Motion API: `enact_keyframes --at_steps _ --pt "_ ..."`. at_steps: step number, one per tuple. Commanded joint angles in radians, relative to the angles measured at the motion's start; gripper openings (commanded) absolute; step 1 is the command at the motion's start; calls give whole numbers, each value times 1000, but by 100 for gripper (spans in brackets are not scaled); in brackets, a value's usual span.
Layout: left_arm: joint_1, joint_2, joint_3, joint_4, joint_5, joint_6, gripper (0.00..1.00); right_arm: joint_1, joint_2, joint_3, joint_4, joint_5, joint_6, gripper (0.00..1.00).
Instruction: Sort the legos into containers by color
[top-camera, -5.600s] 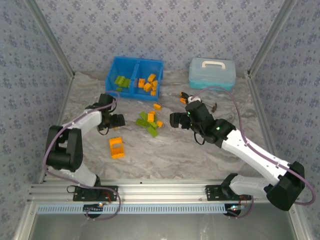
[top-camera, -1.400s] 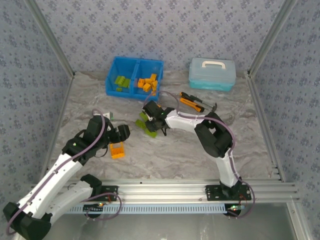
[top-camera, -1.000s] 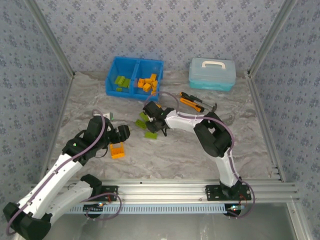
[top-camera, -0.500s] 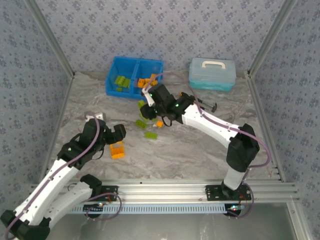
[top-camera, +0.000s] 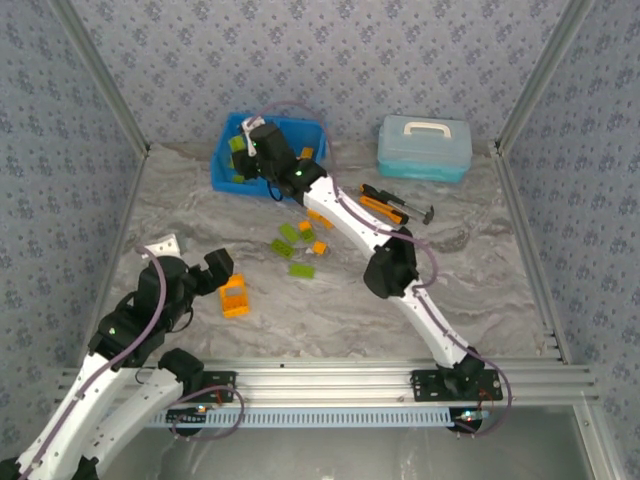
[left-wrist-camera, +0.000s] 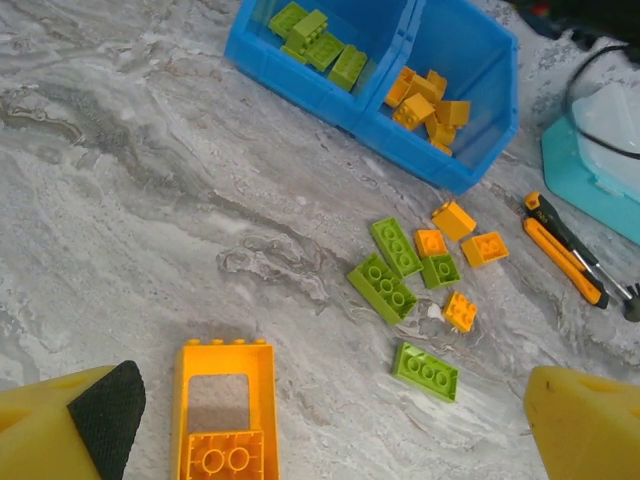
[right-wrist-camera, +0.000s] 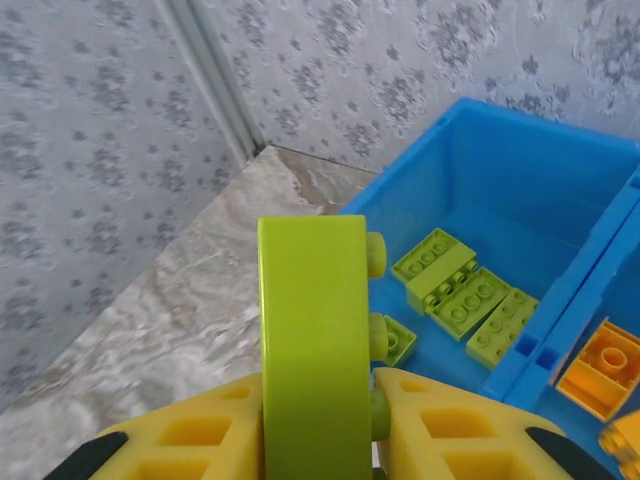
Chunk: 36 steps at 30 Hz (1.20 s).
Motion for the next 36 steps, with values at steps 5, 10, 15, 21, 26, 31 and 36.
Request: enact_keyframes --at_steps 5,10,15,21,26,31,36 --pt "-2 -23 -27 -16 -27 -10 99 -53 162 90 309 14 58 34" --pt "-2 -24 -27 -39 -66 3 99 -79 222 119 396 9 113 36" --pt "-2 -25 -43 -22 -70 5 99 -85 229 126 414 7 116 39" --pt "-1 -19 -36 -25 -74 -7 99 -83 131 147 282 -25 87 46" --pt "0 13 -14 -19 -39 -11 99 -62 -113 10 132 -71 -7 57" --pt "-1 107 19 -8 17 -56 99 -50 -342 -135 -122 -84 -55 66" --pt "-2 274 63 37 105 -102 99 -26 -625 -466 -234 -34 -122 75"
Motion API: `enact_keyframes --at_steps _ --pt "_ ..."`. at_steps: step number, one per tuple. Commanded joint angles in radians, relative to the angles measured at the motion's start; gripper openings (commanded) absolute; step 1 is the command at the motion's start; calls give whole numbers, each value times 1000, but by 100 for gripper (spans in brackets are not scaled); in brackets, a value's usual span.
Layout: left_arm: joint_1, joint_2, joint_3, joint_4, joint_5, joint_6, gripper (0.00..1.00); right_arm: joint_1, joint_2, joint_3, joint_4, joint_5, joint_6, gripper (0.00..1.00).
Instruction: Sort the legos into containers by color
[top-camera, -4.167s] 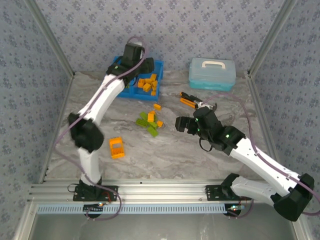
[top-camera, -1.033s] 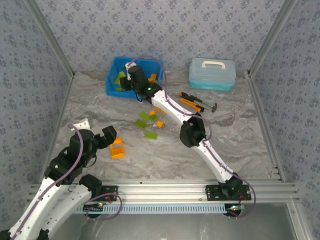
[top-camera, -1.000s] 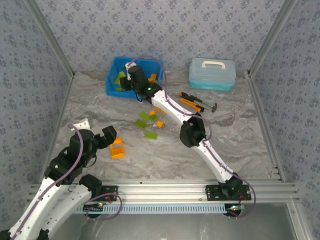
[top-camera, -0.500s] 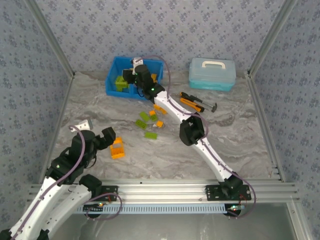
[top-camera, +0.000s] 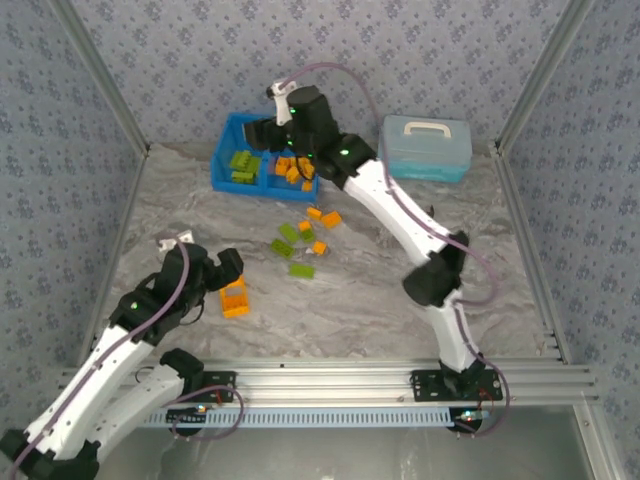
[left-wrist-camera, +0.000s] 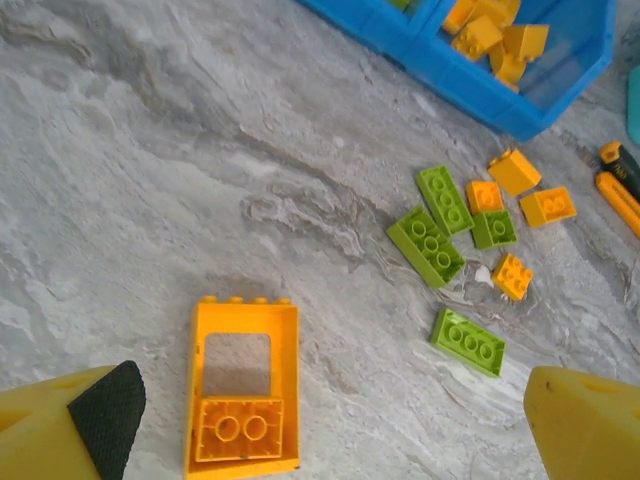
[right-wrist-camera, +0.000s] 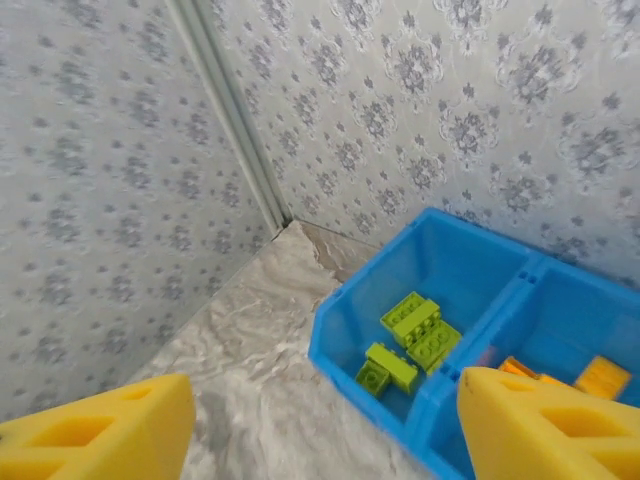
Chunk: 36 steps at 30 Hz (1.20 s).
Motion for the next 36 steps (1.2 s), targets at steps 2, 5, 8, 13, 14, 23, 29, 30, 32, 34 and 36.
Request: enact_keyframes --at_steps 2,5,8,13,14,23,29,30,32,34,36 --pt "-3 143 65 64 103 -47 99 21 -227 -293 -154 37 -84 80" --pt "-17 260 93 117 130 -109 99 29 -386 -520 -140 85 -41 91" --pt "-67 377 131 114 93 -237 96 21 -543 -731 -122 158 44 100" --pt "-172 566 190 158 91 -440 92 7 -750 -1009 -125 265 143 100" --pt "-191 609 203 190 108 -464 92 5 -788 -1059 -125 278 155 100" --pt "-253 1012 500 -19 164 -623 85 -19 -1001 -1331 -129 294 282 100" --pt "-253 1134 540 -10 209 -706 78 -35 -1088 -1375 -166 326 280 100" --pt "-253 1150 547 -13 217 -715 78 -39 -1104 -1381 -166 326 278 100" --pt "-253 1184 563 -30 218 -735 77 -45 -1134 -1397 -160 321 278 100" --pt "-253 1205 572 -40 202 -750 78 -51 -1155 -1407 -160 312 276 100" --pt "-251 1218 575 -46 174 -765 80 -55 -1167 -1414 -160 309 274 100"
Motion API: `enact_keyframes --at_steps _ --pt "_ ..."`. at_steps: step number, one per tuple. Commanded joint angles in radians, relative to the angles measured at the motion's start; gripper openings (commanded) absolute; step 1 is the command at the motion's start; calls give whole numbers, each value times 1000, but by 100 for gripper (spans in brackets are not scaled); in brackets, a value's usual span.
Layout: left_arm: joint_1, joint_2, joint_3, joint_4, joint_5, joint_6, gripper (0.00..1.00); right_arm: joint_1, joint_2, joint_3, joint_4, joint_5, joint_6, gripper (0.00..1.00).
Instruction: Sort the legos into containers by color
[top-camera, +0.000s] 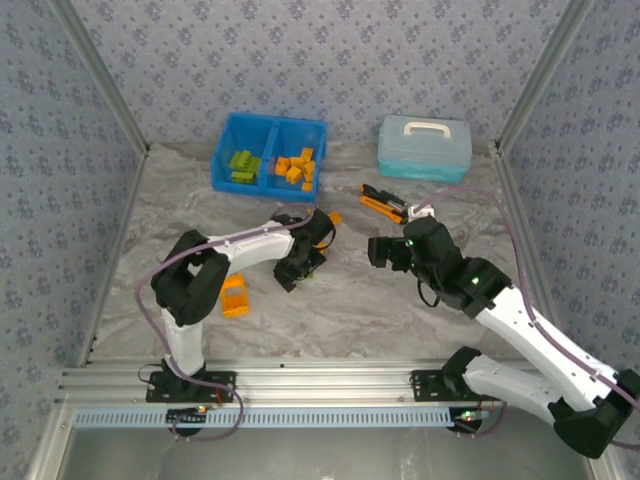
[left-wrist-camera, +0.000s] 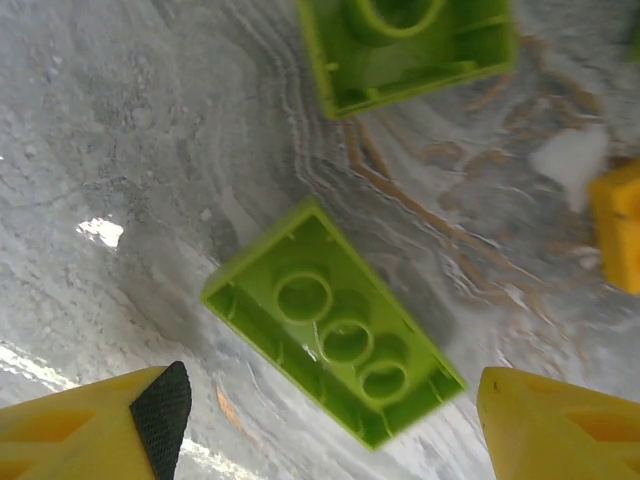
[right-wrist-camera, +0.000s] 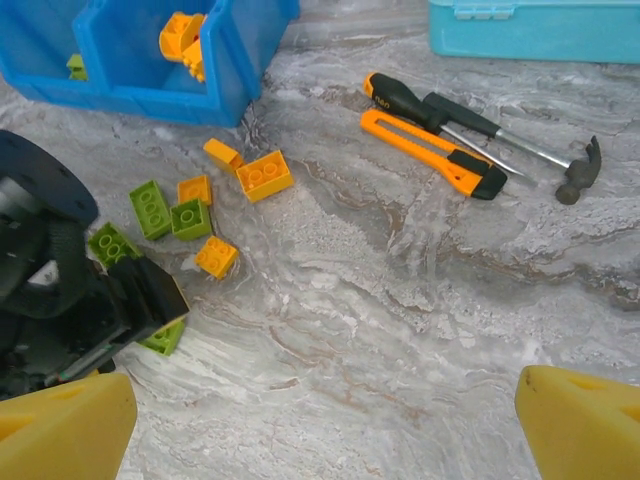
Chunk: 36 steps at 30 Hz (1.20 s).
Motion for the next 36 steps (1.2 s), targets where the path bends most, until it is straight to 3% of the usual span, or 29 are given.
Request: enact_keyframes --at_steps 1,6,14,21,27,31,36 --pt "-3 17 36 -56 -45 -53 82 -8 -23 -19 -22 16 9 100" --pt "5 43 40 -44 -55 -61 81 -15 -27 -26 -20 6 1 100" --pt "24 34 -20 -24 -41 -58 44 -21 -31 -25 -18 -4 10 100" --pt "40 -9 -36 -27 -37 14 31 -21 -31 -20 -13 -11 26 100" --pt "37 -135 11 -51 -79 237 27 -22 -30 -15 -20 -19 54 100" --pt "55 -250 79 -71 -189 453 27 -21 -30 -18 -12 -37 70 100" --pt "169 -296 210 -57 -245 705 27 -19 -22 -24 12 -49 76 100"
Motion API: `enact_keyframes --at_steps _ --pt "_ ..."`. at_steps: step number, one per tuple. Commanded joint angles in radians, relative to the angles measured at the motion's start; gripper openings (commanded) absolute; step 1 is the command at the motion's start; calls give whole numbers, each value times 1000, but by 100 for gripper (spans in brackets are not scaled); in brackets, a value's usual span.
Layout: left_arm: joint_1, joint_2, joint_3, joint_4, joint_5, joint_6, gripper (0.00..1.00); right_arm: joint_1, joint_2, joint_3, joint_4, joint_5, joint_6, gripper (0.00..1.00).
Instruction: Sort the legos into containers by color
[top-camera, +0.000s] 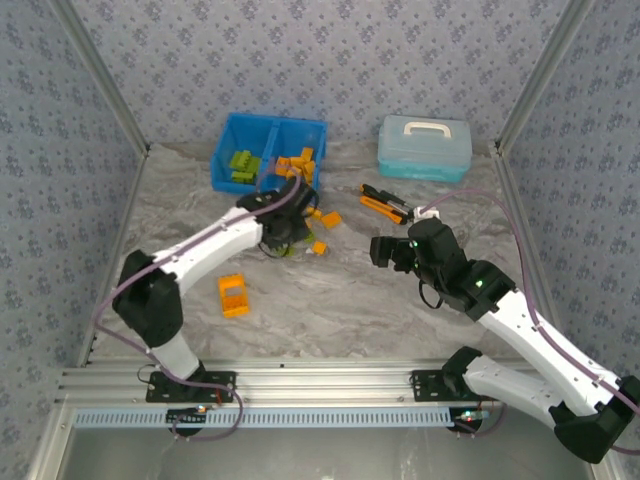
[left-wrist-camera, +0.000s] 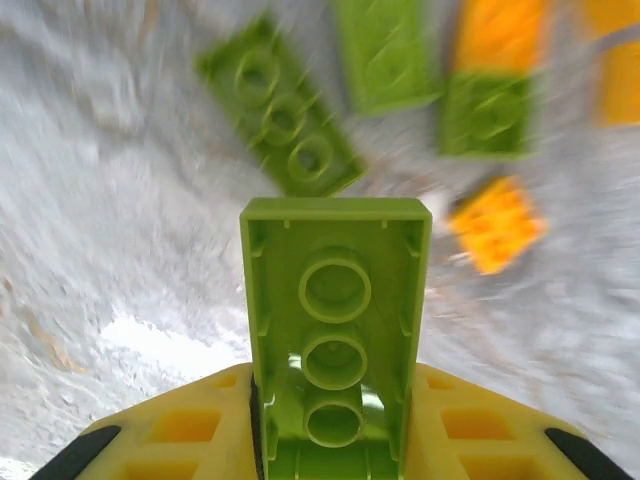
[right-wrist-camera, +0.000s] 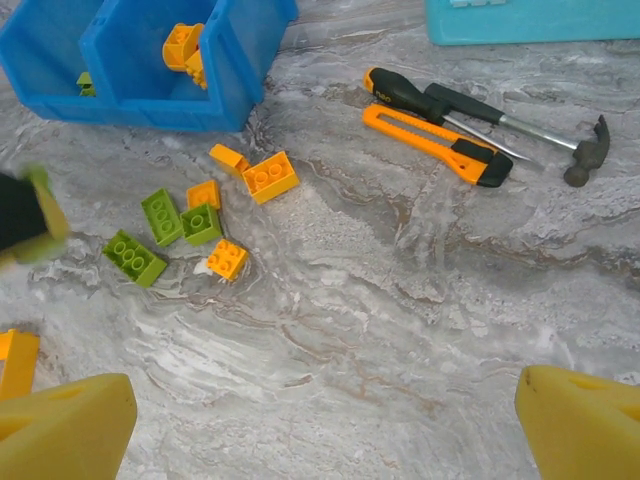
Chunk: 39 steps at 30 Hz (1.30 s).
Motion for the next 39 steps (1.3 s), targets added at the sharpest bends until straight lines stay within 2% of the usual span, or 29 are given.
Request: enact_keyframes --at_steps 1,5,12,17,21,25,30,34,37,39 --pt "96 -27 87 16 -68 256 27 -2 -1 -10 15 -19 27 100" --pt "233 72 221 90 5 379 27 0 15 -5 23 -39 36 100" --pt "408 467 708 -53 50 432 26 20 2 1 -19 -34 61 100" --pt "472 753 1072 -153 155 424 25 39 -19 -18 -21 -25 86 100" --pt "478 841 1116 -116 139 435 27 51 -23 -3 -40 -8 86 100" --pt "483 826 1109 -98 135 424 40 57 -26 10 -51 4 85 100" --pt "480 706 1072 -95 141 409 45 62 -23 13 -27 3 83 100" --pt "478 538 920 -43 138 375 53 64 -14 16 -12 1 81 100" --pt "470 394 790 -25 148 335 54 68 -6 19 -8 -1 77 100" --pt "447 265 644 8 141 300 54 68 2 21 -7 5 77 100"
